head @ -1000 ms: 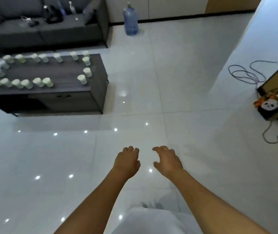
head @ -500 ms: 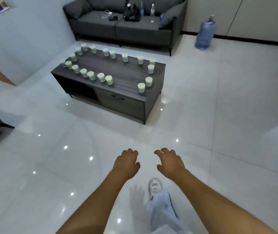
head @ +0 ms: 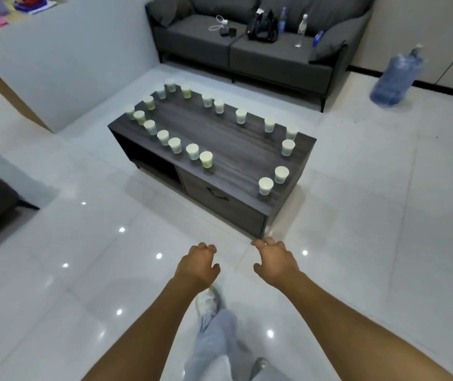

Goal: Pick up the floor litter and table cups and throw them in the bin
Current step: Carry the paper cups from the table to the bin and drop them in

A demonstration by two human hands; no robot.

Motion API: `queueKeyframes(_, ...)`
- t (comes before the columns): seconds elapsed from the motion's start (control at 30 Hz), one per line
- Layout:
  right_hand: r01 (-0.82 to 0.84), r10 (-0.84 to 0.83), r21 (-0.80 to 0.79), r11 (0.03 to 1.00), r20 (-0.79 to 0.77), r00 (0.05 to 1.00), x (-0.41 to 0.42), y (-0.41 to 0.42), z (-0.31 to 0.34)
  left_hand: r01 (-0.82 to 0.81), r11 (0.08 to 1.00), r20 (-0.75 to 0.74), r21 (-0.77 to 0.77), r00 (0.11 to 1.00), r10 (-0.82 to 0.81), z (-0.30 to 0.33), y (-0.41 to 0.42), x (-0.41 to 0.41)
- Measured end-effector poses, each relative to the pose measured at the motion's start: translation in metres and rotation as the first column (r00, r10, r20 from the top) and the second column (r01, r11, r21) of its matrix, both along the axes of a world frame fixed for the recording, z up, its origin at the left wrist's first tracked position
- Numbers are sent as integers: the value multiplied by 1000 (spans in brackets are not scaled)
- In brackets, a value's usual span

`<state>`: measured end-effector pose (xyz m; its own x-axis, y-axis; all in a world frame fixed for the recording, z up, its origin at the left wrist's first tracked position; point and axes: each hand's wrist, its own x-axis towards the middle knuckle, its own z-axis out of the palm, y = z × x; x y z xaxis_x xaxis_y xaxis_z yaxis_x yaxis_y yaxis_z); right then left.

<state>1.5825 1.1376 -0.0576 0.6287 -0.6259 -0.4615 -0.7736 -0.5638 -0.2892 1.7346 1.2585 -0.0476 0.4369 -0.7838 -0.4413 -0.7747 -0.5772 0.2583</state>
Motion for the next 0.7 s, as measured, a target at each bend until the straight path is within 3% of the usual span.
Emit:
queueKeyframes(0.33, 41, -44, 67, 997, 38, 998, 207, -114, -1, 4, 1000, 2, 28, 1000, -4, -12, -116, 208)
queueKeyframes(0.7, 71, -69, 154, 985, -19, 997, 342, -236, -20, 1, 997, -4, 82, 1000, 0, -28, -246, 350)
